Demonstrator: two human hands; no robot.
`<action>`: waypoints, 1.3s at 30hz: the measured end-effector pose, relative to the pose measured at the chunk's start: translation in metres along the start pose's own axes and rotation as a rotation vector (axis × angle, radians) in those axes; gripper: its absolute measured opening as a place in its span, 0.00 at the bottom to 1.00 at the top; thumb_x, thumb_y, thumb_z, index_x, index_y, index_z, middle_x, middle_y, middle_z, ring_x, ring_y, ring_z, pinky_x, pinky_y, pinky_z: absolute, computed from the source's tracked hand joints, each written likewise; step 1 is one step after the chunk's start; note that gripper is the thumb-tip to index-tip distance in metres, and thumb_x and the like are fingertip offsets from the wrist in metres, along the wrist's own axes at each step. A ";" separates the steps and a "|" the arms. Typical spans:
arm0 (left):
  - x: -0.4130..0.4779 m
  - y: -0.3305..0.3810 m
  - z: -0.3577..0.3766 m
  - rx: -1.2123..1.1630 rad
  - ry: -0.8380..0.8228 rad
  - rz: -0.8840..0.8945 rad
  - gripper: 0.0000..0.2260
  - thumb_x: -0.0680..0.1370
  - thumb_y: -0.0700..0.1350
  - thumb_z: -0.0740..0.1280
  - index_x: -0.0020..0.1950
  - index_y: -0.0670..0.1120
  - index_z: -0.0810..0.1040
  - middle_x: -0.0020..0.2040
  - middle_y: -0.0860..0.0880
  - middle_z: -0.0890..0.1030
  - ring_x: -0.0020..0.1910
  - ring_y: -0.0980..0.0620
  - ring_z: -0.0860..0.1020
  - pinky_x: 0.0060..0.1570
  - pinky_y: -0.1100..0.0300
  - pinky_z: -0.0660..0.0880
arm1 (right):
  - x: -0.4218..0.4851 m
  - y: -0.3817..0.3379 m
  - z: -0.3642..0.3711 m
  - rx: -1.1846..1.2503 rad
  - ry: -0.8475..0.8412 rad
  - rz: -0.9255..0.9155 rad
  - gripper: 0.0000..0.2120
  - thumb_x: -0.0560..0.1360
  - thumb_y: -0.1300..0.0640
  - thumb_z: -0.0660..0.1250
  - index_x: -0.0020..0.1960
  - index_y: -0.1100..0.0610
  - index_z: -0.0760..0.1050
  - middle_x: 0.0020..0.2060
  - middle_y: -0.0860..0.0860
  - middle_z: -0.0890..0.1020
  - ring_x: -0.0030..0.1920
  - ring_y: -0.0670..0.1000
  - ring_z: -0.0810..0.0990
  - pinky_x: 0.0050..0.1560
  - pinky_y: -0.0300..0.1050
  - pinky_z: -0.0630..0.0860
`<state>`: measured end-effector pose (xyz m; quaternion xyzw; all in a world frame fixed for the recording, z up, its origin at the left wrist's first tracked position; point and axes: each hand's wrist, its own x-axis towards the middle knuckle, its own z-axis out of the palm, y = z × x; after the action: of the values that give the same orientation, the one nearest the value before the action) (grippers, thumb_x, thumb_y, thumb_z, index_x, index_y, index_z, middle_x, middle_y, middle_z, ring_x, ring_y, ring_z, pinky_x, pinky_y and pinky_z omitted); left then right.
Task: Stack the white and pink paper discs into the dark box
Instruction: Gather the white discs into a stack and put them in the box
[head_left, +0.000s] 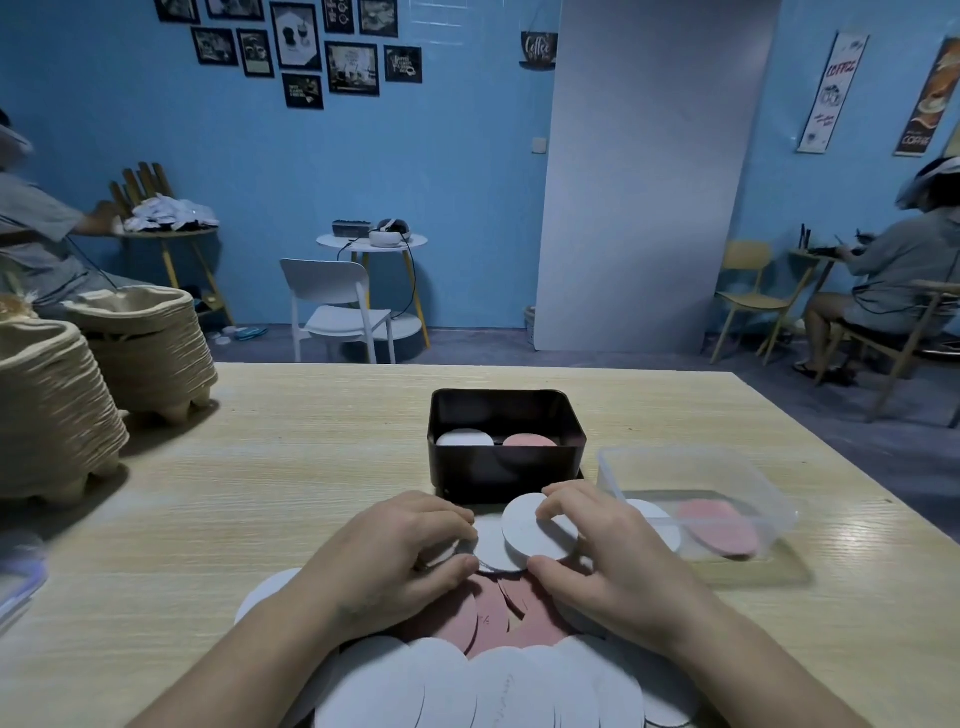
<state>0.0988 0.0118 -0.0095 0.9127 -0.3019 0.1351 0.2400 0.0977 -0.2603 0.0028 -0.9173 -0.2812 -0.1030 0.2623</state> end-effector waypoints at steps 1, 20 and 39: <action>0.001 0.001 0.000 0.002 0.001 -0.004 0.13 0.79 0.63 0.63 0.54 0.57 0.80 0.59 0.61 0.82 0.60 0.64 0.76 0.57 0.58 0.76 | 0.000 0.000 0.000 0.004 0.001 0.003 0.15 0.73 0.35 0.64 0.52 0.43 0.70 0.57 0.36 0.74 0.53 0.40 0.74 0.50 0.34 0.72; 0.011 0.009 0.004 -0.038 -0.011 -0.077 0.16 0.72 0.64 0.71 0.51 0.59 0.71 0.45 0.61 0.75 0.49 0.59 0.73 0.47 0.60 0.73 | 0.001 -0.002 0.006 0.011 -0.011 -0.010 0.12 0.76 0.40 0.68 0.55 0.42 0.70 0.62 0.37 0.73 0.65 0.36 0.70 0.60 0.27 0.65; -0.004 -0.005 -0.014 -0.076 0.127 -0.120 0.15 0.70 0.59 0.73 0.53 0.59 0.75 0.53 0.63 0.79 0.58 0.61 0.76 0.54 0.60 0.74 | 0.002 0.002 0.008 0.049 0.011 -0.007 0.12 0.75 0.41 0.68 0.54 0.41 0.69 0.64 0.37 0.73 0.70 0.32 0.65 0.56 0.29 0.67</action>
<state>0.0978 0.0244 -0.0008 0.9090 -0.2357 0.1664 0.3008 0.1007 -0.2566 -0.0042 -0.9090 -0.2856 -0.1022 0.2858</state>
